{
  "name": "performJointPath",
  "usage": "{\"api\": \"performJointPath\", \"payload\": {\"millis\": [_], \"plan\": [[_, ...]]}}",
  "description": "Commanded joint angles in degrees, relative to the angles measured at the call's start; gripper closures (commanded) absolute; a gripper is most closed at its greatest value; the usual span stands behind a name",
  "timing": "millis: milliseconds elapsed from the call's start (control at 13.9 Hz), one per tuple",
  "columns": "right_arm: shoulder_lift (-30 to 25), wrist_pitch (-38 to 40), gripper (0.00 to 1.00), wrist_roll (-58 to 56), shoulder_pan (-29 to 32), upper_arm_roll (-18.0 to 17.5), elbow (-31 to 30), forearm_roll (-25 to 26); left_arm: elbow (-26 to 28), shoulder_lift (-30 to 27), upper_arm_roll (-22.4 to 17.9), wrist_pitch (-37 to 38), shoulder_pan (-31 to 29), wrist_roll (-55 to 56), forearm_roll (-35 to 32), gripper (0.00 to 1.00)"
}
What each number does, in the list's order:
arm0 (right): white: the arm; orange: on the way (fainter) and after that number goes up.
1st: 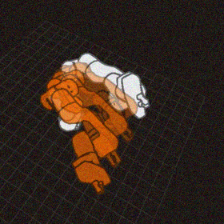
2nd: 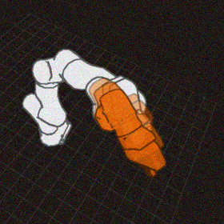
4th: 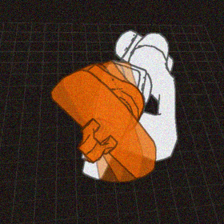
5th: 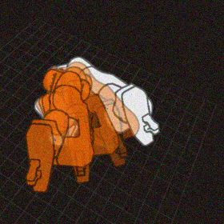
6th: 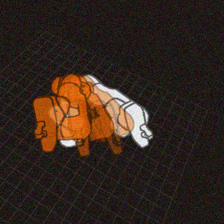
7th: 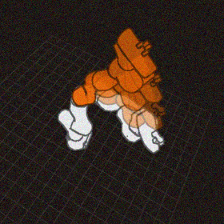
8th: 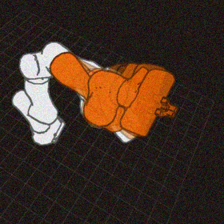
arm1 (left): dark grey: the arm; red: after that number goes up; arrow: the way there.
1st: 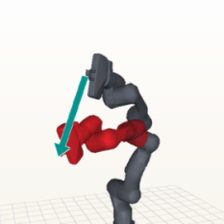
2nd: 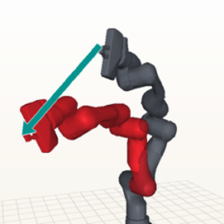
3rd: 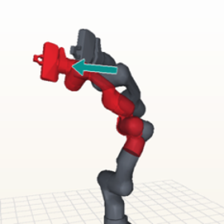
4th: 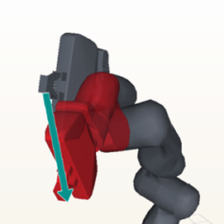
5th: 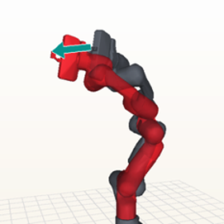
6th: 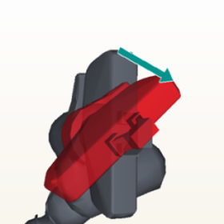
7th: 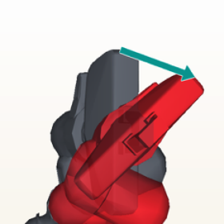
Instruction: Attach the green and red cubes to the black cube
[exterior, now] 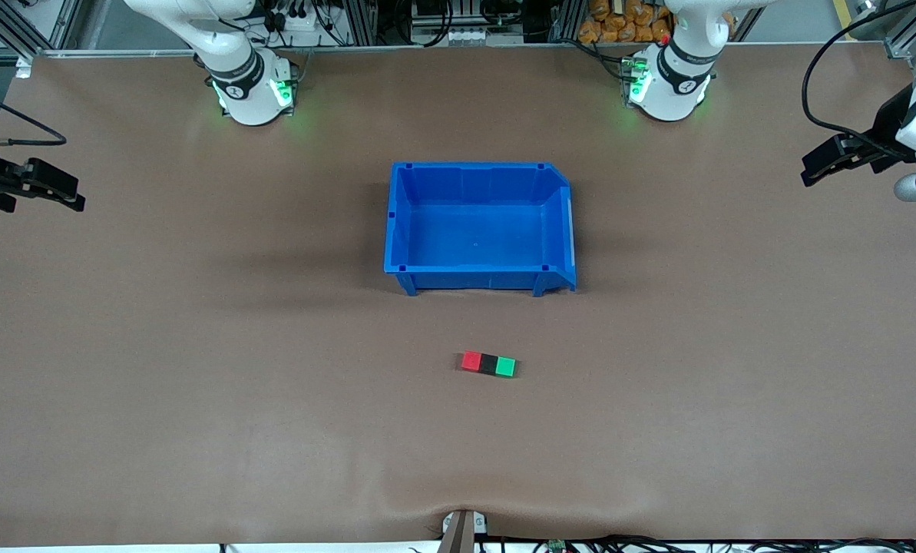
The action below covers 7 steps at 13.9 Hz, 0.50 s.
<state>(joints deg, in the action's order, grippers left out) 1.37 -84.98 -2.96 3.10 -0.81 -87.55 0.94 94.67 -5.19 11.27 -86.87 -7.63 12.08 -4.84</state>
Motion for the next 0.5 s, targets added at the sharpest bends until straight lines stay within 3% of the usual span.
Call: {"api": "performJointPath", "payload": {"millis": [0, 433], "plan": [[-0.9, -0.5, 0.0, -0.2, 0.2, -0.6, 0.9, 0.5, -1.0, 0.4, 0.3, 0.0, -0.2, -1.4, 1.1, 0.0], [-0.9, 2.9, 0.0, -4.1, 0.0, -0.2, 3.3, 0.0, -1.0, 0.4, 0.5, 0.0, 0.0, -1.3, 1.1, 0.0]]}}
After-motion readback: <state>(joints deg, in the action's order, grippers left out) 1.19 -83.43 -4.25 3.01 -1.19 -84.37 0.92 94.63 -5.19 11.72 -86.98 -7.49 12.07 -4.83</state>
